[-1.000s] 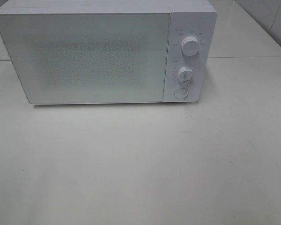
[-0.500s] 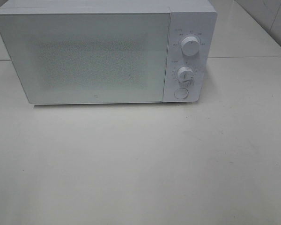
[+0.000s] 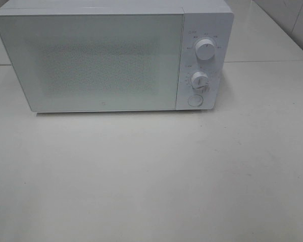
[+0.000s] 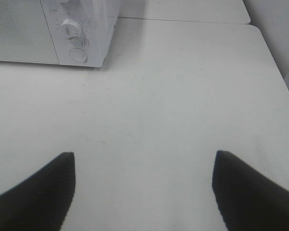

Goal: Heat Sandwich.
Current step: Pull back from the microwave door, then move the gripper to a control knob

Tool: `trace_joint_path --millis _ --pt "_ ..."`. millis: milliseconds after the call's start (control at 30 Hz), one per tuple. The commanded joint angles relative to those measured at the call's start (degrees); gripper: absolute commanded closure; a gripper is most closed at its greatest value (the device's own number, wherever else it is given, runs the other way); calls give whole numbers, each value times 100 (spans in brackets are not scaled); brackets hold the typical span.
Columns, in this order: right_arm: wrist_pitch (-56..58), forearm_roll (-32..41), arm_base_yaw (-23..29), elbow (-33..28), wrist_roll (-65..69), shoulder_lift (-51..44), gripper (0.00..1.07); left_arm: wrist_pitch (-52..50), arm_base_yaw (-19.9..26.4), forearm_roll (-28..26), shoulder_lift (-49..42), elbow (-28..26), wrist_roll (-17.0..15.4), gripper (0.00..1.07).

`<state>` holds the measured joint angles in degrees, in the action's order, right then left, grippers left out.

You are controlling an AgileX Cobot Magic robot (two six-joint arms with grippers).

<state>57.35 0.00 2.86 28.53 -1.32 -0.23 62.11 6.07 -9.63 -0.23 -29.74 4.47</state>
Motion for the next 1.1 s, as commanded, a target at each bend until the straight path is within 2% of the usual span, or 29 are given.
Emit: trace_joint_path --millis 33,767,967,1100 --pt "-34 0 -23 -6 -57 -132 32 -74 -6 -6 -138 11 -52 9" --pt "-46 0 -17 0 -52 -57 32 -74 -6 -6 -138 11 -52 9" --pt "-395 0 -17 355 -57 464 32 -74 -6 -6 -138 11 -52 9" --pt "-751 0 -17 372 -57 733 32 -74 -6 -6 -138 11 -52 9"
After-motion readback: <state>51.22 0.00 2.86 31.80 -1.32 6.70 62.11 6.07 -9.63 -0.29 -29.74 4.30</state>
